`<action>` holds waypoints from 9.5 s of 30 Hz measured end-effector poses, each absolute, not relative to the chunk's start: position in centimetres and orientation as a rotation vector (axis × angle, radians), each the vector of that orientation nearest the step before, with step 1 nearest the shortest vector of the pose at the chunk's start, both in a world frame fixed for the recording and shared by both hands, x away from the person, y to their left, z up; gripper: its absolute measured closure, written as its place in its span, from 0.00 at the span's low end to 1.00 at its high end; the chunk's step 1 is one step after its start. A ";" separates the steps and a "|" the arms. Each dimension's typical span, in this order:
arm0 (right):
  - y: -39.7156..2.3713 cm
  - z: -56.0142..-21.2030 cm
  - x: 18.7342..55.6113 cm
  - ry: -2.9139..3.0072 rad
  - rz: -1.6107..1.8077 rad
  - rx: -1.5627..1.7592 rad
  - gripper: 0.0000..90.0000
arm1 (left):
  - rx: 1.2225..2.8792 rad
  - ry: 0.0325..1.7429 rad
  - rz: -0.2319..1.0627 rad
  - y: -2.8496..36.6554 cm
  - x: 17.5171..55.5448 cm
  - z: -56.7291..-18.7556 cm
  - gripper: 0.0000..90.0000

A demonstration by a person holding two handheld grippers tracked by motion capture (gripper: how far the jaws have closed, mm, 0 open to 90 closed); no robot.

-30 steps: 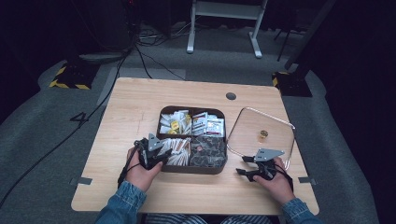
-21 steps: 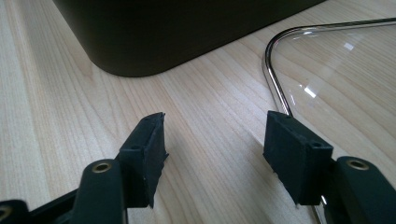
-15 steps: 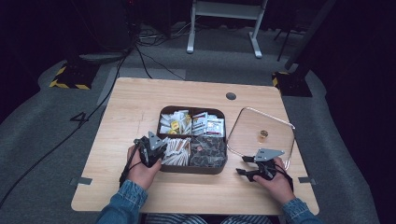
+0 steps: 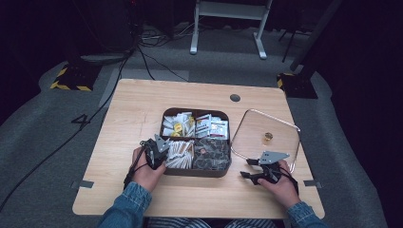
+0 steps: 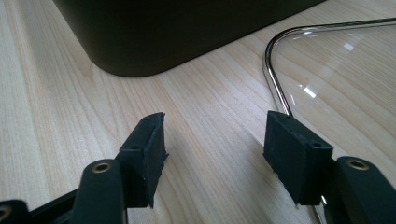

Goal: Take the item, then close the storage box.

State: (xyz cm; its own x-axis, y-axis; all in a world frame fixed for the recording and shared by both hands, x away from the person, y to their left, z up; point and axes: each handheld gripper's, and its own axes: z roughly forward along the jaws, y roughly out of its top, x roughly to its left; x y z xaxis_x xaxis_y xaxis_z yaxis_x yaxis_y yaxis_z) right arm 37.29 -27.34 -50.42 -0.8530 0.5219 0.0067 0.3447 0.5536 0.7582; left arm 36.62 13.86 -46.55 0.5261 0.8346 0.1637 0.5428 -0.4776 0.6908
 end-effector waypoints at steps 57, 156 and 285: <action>-27.3 -50.4 37.3 2.570 1.182 0.727 0.43 | 1.969 0.715 0.243 10.8 29.8 -39.5 1.00; -27.0 -50.4 37.6 2.577 1.180 0.712 0.41 | 1.948 0.811 0.403 12.3 29.5 -40.7 0.39; -34.7 -49.9 46.9 2.209 1.034 1.195 0.65 | 2.034 1.353 0.511 23.5 36.6 -50.5 0.16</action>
State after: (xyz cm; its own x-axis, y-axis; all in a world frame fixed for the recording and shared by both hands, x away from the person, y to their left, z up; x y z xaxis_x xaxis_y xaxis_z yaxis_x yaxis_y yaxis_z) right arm 46.87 -34.73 -49.91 -0.5410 0.8409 -0.0157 0.5262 0.3530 0.7736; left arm 36.64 23.52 -50.49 0.3962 0.9178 -0.0259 0.6712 -0.2703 0.6902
